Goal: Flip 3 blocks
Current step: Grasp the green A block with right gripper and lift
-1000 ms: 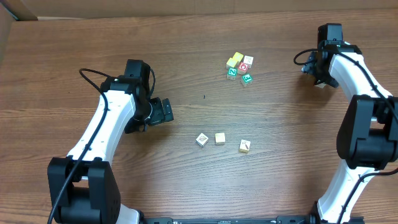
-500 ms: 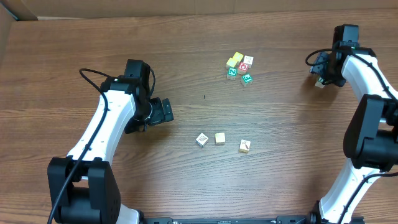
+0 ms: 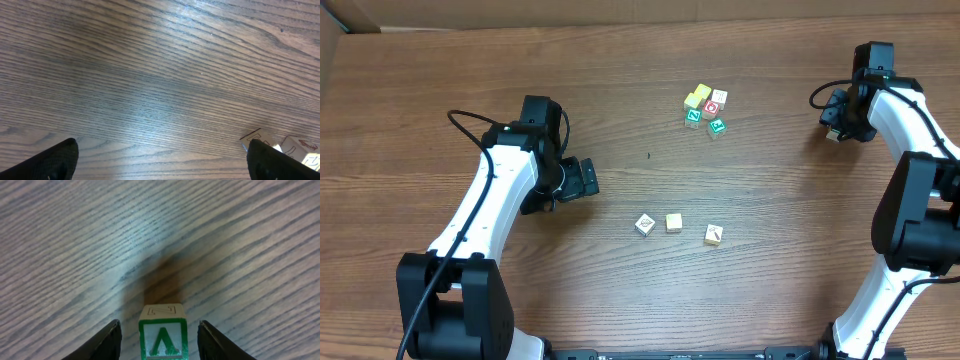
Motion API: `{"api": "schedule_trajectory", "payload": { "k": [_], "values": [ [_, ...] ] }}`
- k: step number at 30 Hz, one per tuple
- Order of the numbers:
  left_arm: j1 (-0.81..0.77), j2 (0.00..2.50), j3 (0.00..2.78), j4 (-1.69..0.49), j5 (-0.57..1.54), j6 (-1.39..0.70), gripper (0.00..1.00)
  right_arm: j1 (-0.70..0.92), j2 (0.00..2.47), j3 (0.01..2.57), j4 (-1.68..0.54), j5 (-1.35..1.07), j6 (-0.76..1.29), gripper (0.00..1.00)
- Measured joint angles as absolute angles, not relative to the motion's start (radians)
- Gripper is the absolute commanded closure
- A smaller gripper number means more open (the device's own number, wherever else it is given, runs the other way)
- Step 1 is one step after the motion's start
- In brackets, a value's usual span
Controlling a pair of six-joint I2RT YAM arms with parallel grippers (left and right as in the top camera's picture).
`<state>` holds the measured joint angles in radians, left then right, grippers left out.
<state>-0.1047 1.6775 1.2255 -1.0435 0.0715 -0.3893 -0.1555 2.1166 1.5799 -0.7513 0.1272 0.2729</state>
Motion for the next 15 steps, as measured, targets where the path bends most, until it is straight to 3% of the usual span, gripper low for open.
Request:
{"api": "schedule_trajectory", "payload": {
  "k": [15],
  "values": [
    [-0.105, 1.678, 1.225, -1.044, 0.072, -0.389, 0.0, -0.155, 2.156, 1.58, -0.749, 0.128, 0.294, 0.5]
  ]
}}
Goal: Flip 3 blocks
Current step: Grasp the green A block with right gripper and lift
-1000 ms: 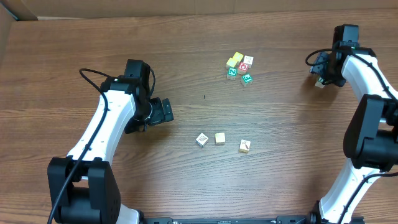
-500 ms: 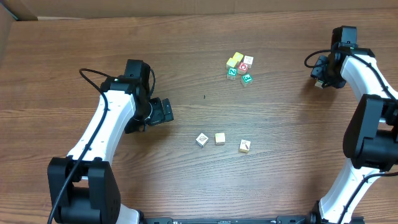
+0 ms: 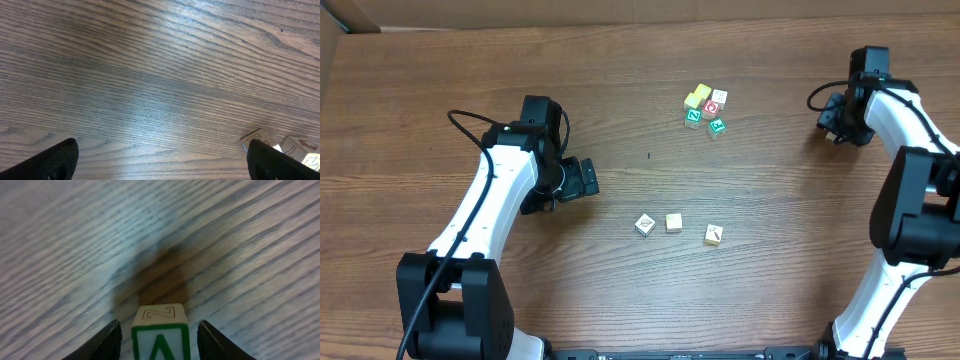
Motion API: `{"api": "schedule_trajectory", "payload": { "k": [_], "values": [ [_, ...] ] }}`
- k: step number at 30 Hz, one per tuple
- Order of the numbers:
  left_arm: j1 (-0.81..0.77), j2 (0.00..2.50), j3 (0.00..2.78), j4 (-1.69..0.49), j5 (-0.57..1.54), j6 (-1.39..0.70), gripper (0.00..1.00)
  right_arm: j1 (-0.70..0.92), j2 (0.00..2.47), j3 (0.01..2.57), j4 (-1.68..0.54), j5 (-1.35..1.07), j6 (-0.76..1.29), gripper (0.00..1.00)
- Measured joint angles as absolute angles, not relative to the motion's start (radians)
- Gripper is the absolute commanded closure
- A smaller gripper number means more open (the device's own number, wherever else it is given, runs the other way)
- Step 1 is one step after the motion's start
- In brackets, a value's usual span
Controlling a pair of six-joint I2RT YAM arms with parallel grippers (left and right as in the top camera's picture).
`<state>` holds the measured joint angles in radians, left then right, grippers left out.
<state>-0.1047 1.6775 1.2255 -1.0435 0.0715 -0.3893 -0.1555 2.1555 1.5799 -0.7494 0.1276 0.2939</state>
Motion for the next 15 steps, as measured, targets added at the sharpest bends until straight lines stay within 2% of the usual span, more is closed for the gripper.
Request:
{"api": "schedule_trajectory", "payload": {
  "k": [3, 8, 10, 15],
  "values": [
    [-0.105, 1.678, 1.225, -1.044, 0.072, -0.389, 0.0, -0.155, 2.16, 1.58, -0.755, 0.128, 0.291, 0.51],
    [-0.105, 1.678, 1.225, -1.044, 0.072, -0.389, 0.0, -0.155, 2.16, 1.58, -0.763, 0.13, 0.287, 0.6],
    [-0.105, 1.678, 1.225, -1.044, 0.072, -0.389, 0.0, -0.155, 2.16, 1.58, -0.763, 0.13, 0.287, 0.66],
    [-0.105, 1.678, 1.225, -1.044, 0.072, -0.389, 0.0, -0.154, 2.16, 1.581, -0.771, 0.112, 0.287, 0.67]
  ]
}}
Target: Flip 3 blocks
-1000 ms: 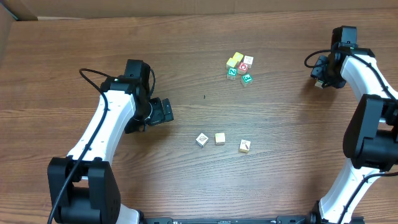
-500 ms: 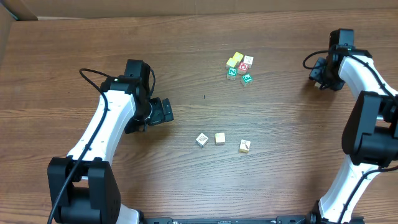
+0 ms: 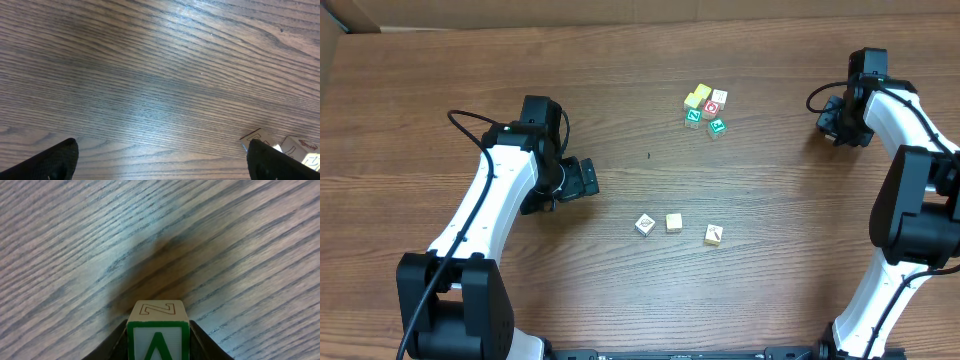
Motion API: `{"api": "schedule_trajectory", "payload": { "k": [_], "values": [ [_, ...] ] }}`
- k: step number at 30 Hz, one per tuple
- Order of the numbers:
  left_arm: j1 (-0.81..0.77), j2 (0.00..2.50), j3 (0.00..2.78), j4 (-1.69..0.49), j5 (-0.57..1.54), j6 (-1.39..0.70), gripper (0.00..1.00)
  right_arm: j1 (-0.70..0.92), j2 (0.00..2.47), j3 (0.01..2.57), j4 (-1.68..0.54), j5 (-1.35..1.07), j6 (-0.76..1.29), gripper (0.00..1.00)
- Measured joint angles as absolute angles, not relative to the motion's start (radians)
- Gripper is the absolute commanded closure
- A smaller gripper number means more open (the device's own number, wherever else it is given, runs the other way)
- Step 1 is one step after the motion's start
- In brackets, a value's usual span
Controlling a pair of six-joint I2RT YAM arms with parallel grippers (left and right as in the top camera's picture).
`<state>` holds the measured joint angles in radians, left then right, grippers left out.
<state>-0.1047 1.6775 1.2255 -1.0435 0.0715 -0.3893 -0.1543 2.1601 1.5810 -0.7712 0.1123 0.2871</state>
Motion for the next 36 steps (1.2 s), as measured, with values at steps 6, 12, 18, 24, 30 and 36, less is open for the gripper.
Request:
{"api": "schedule_trajectory", "payload": {
  "k": [6, 12, 18, 24, 30, 36],
  "values": [
    [-0.105, 1.678, 1.225, -1.044, 0.072, -0.389, 0.0, -0.152, 2.16, 1.592, -0.823, 0.086, 0.287, 0.66],
    [-0.105, 1.678, 1.225, -1.044, 0.072, -0.389, 0.0, -0.133, 2.157, 1.606, -0.926, 0.013, 0.287, 0.67],
    [-0.105, 1.678, 1.225, -1.044, 0.072, -0.389, 0.0, -0.08, 2.139, 1.607, -1.105, -0.053, 0.287, 0.68],
    [-0.105, 1.678, 1.225, -1.044, 0.072, -0.389, 0.0, 0.0, 2.138, 1.607, -1.242, -0.109, 0.288, 0.67],
    [-0.105, 1.678, 1.225, -1.044, 0.072, -0.389, 0.0, 0.134, 2.138, 1.607, -1.379, -0.134, 0.288, 0.66],
    [-0.105, 1.678, 1.225, -1.044, 0.072, -0.389, 0.0, 0.287, 2.138, 1.607, -1.464, -0.144, 0.297, 0.64]
  ]
}}
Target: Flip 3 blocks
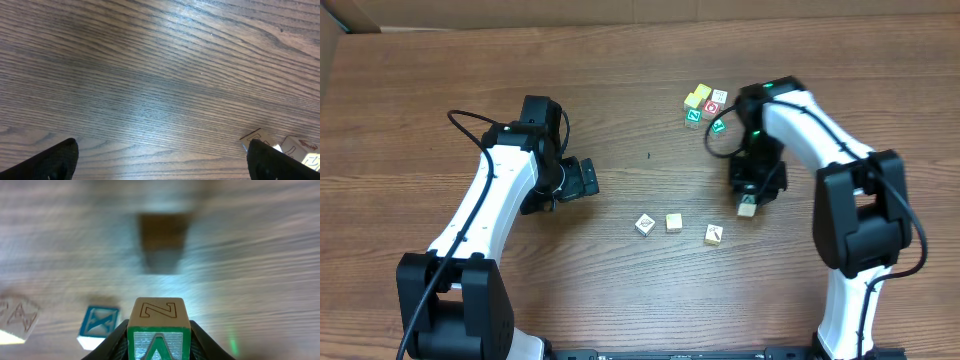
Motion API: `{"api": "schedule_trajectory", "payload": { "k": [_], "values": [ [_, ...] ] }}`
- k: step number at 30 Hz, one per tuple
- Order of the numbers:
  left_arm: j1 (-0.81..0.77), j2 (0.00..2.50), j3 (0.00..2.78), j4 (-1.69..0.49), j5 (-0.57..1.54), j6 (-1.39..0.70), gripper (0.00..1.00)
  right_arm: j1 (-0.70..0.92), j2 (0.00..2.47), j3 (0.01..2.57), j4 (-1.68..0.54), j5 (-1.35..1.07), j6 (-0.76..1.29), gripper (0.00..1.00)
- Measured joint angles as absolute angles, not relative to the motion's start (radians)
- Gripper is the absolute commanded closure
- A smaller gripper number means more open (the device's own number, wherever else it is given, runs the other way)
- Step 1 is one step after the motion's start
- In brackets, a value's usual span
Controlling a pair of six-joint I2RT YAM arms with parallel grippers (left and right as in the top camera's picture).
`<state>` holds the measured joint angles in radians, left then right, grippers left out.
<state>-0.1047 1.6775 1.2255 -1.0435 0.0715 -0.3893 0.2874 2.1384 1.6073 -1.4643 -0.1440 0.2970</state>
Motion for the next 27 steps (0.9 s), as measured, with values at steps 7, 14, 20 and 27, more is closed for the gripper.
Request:
{"api": "schedule_trajectory", "payload": {
  "k": [7, 14, 20, 27],
  "values": [
    [-0.105, 1.678, 1.225, -1.044, 0.072, -0.389, 0.0, 0.424, 2.138, 1.607, -1.411, -0.15, 0.336, 0.63],
    [-0.105, 1.678, 1.225, -1.044, 0.072, -0.389, 0.0, 0.487, 2.136, 1.607, -1.378, -0.15, 0.373, 0.6],
    [-0.105, 1.678, 1.225, -1.044, 0.072, -0.389, 0.0, 0.508, 2.136, 1.607, -1.373, -0.153, 0.388, 0.59],
    [-0.105, 1.678, 1.225, -1.044, 0.072, -0.389, 0.0, 0.505, 2.13, 1.657, -1.387, -0.153, 0.386, 0.59]
  ]
}}
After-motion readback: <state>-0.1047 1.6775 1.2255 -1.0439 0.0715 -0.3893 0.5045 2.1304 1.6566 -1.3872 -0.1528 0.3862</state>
